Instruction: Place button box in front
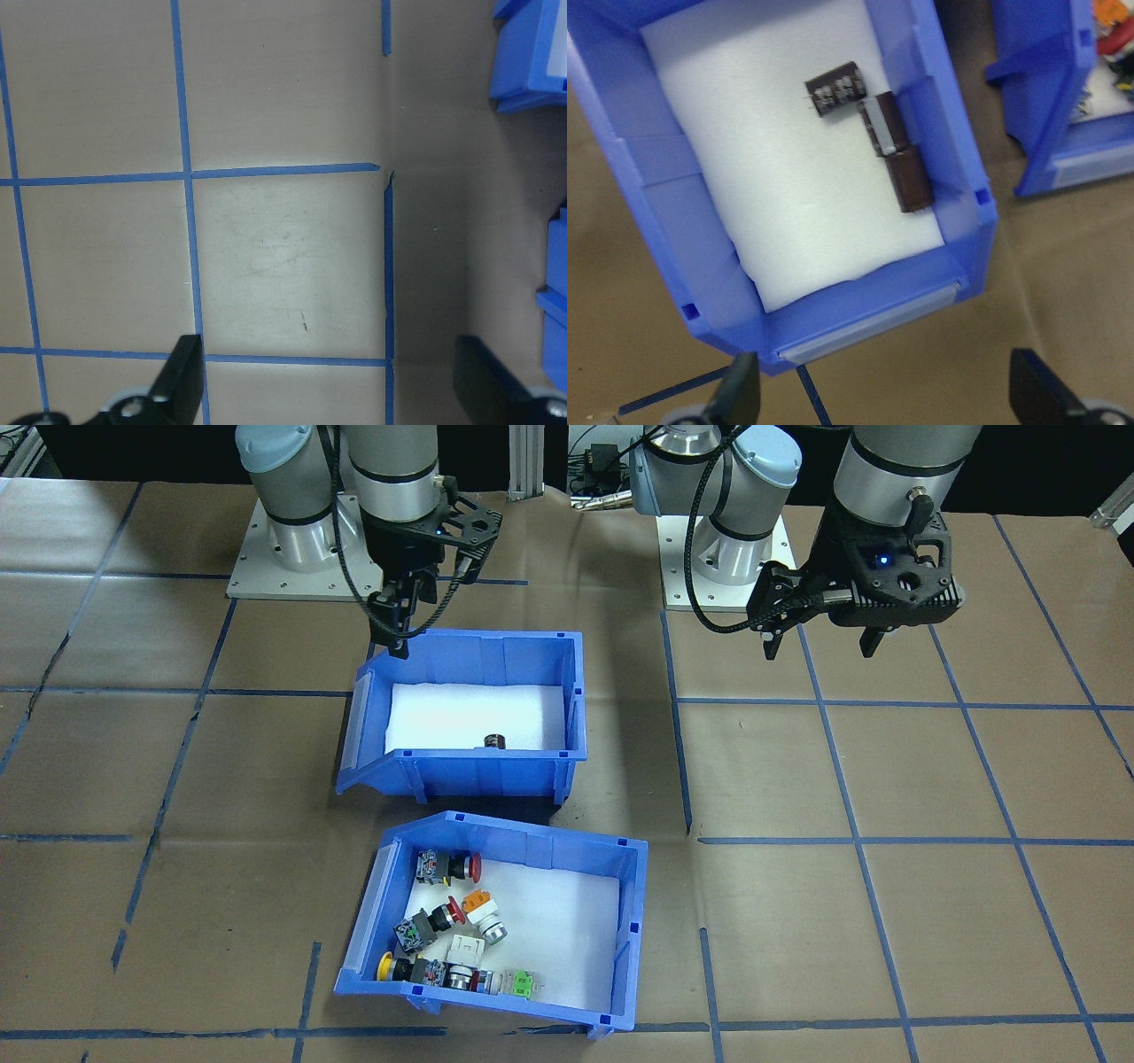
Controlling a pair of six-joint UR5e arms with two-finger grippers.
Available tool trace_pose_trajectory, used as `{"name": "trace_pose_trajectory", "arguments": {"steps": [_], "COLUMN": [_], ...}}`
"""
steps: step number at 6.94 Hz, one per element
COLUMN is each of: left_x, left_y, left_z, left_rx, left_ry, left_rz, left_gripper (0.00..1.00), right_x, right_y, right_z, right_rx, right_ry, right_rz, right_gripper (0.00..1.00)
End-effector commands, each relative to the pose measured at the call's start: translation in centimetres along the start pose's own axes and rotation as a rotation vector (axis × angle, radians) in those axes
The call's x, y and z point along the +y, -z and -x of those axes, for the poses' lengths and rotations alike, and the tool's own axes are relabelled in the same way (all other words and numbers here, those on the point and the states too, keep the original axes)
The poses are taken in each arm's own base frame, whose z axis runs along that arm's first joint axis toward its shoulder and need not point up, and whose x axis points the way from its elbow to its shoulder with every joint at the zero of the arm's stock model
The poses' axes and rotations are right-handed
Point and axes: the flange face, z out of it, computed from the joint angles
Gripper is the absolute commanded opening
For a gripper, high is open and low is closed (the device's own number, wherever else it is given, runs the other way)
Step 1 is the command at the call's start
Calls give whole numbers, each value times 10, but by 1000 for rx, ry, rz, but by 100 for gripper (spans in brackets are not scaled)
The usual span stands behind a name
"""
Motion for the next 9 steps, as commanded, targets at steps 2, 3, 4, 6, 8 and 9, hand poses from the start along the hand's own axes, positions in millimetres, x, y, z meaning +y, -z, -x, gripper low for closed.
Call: {"name": "trace_pose_trajectory", "arguments": {"steps": [2, 3, 4, 6, 8, 9], "left_x": [1, 1, 1, 1, -2, -2], "left_y": [-2, -3, -2, -4, -7, -7], "left_z": [-3, -3, -3, -3, -3, -3], "left_rx": [19, 20, 20, 21, 23, 23], "left_ry": [20, 20, 20, 20, 19, 19], "left_rz": [10, 15, 13, 16, 21, 21], "left_gripper": [100, 100, 100, 100, 100, 100], "right_x": [59, 69, 70, 55, 39, 38], "right_y": [17, 19, 27, 40, 44, 44], "right_z": [-75, -82, -85, -104, -142, -146], "right_rx": [24, 27, 35, -55, -108, -116], "right_ry": [-556, -794, -995, -1151, -1180, -1178], "right_rz": [-16, -19, -34, -44, 41, 69], "right_gripper": [100, 100, 100, 100, 100, 100]}}
